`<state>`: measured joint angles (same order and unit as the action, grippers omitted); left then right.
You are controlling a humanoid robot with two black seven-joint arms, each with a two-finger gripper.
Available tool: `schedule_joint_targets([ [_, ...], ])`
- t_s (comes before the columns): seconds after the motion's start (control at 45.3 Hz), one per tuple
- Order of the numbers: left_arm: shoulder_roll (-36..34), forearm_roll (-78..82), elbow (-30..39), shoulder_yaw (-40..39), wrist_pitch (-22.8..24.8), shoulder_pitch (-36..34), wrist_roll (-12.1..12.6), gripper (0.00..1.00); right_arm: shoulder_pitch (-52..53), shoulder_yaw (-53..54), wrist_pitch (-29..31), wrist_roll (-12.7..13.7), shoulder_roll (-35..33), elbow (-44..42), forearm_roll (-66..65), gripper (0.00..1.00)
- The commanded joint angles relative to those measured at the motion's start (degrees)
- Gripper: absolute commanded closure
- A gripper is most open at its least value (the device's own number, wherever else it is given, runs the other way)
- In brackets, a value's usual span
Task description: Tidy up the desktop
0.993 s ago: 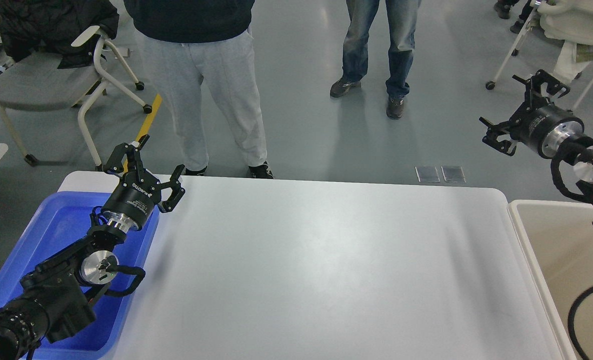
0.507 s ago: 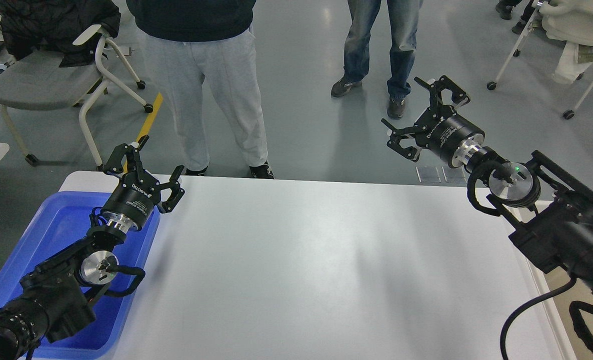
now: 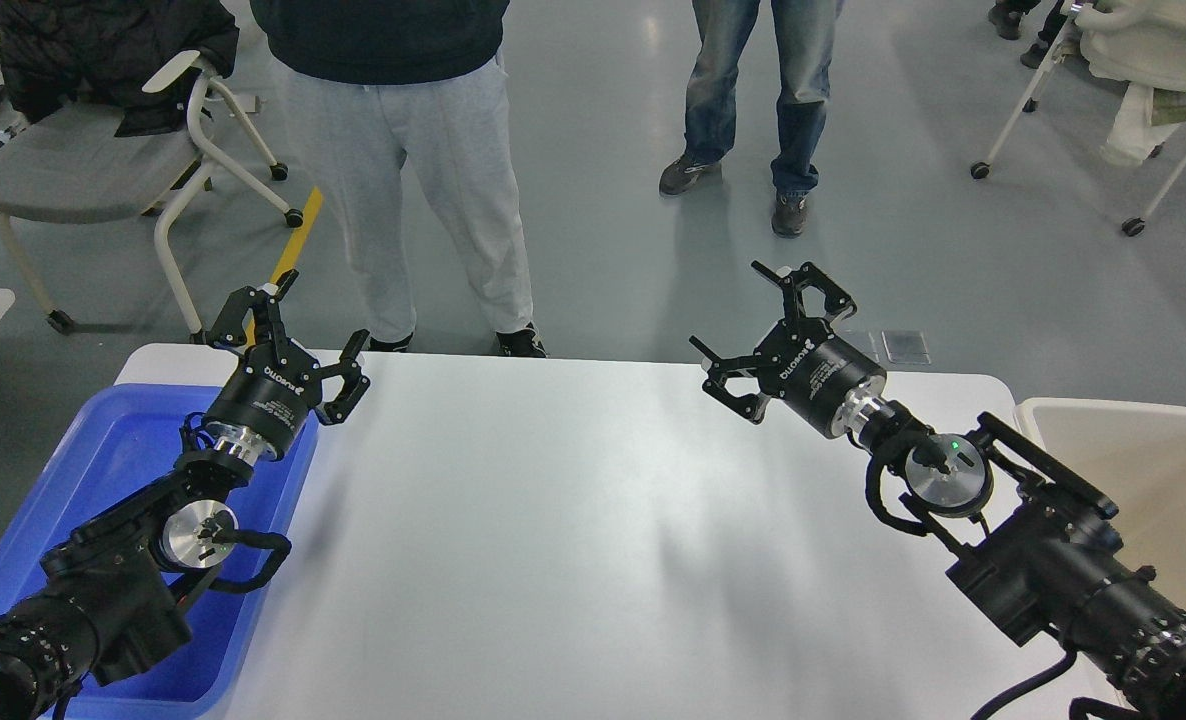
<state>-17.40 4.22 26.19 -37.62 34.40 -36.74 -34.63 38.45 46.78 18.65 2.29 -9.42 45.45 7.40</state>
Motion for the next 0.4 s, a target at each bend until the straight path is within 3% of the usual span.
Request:
schedule_joint_targets([
  [0.0,0.0,0.0,0.0,0.0,-0.04,0.0,0.0,0.0,-3.29,0.07,2.62,-0.09,0.81,-0.45,-0.11,0.0],
  [0.375,0.0,0.0,0.0,0.0,-0.04,0.0,0.0,0.0,-3.73,0.07,3.24,-0.09,0.72,-0.98,-0.11,0.0],
])
